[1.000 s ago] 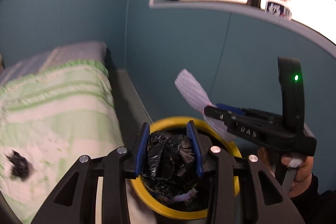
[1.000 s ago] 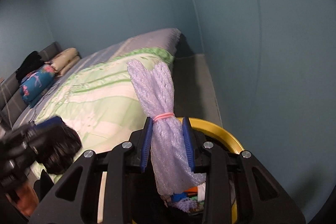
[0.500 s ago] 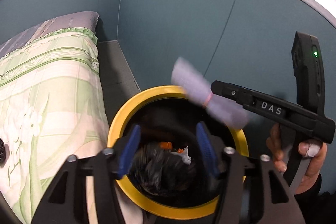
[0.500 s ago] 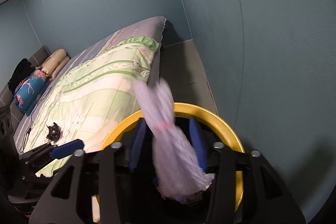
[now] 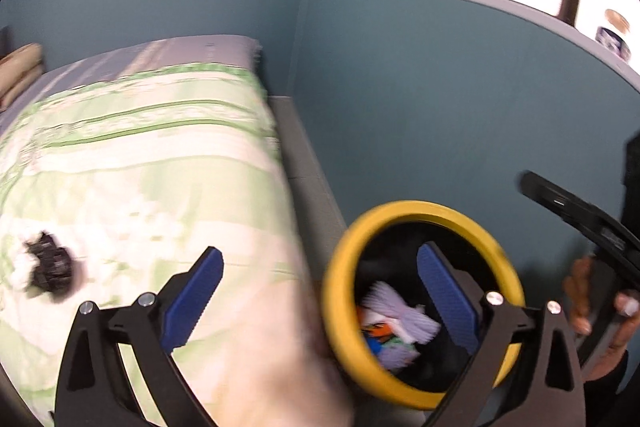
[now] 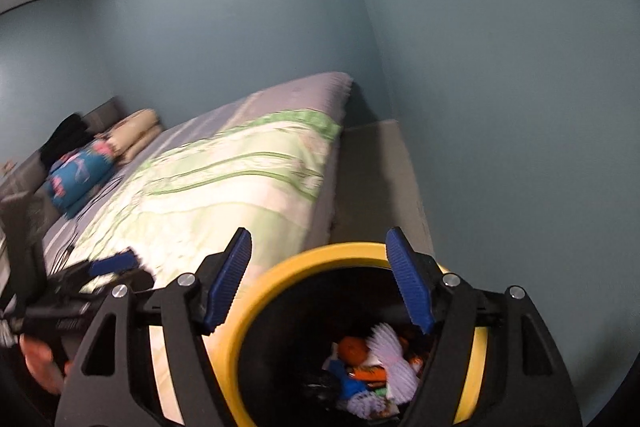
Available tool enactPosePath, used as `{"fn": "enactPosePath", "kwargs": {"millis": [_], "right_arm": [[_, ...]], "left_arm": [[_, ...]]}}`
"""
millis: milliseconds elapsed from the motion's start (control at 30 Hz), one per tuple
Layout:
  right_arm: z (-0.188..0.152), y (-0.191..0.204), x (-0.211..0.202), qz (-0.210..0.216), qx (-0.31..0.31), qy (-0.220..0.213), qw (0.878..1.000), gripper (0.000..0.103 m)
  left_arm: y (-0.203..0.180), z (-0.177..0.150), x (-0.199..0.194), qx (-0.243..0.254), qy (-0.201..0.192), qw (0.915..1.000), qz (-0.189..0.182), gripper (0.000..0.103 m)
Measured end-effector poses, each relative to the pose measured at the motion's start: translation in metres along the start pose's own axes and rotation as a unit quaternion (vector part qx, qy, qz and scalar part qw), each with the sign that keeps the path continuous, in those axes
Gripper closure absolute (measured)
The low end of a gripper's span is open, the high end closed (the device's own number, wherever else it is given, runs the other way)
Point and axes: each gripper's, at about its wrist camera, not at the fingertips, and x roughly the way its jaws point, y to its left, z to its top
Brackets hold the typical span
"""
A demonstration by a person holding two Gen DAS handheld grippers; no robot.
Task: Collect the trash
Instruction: 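Move both open tools back over the bed toward the remaining tissue and bag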
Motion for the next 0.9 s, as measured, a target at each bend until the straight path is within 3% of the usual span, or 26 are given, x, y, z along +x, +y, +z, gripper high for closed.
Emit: {"fn": "enactPosePath", "kwargs": {"millis": [300,633,900], "right_arm": [[0.006,0.098,0.048,0.085,-0.085,0.046,0.992,0.036],[-0.012,0.202,0.108,0.148,-0.155,0.095,0.972,0.036],[-0.039,0.268,0.163,0.177,-0.205,0.146,0.951,0.036]], "left_arm": [[0.119,-0.012,-0.030,-0.071,-0.017,0.9924,0.099,0.009],[0.256,-0.044,-0.066,-0.149,-0.016,0.9667,0.207,0.009],[0.318,-0.058,-0.062,-0.176,0.010,0.9529,0.247,0.009]]}}
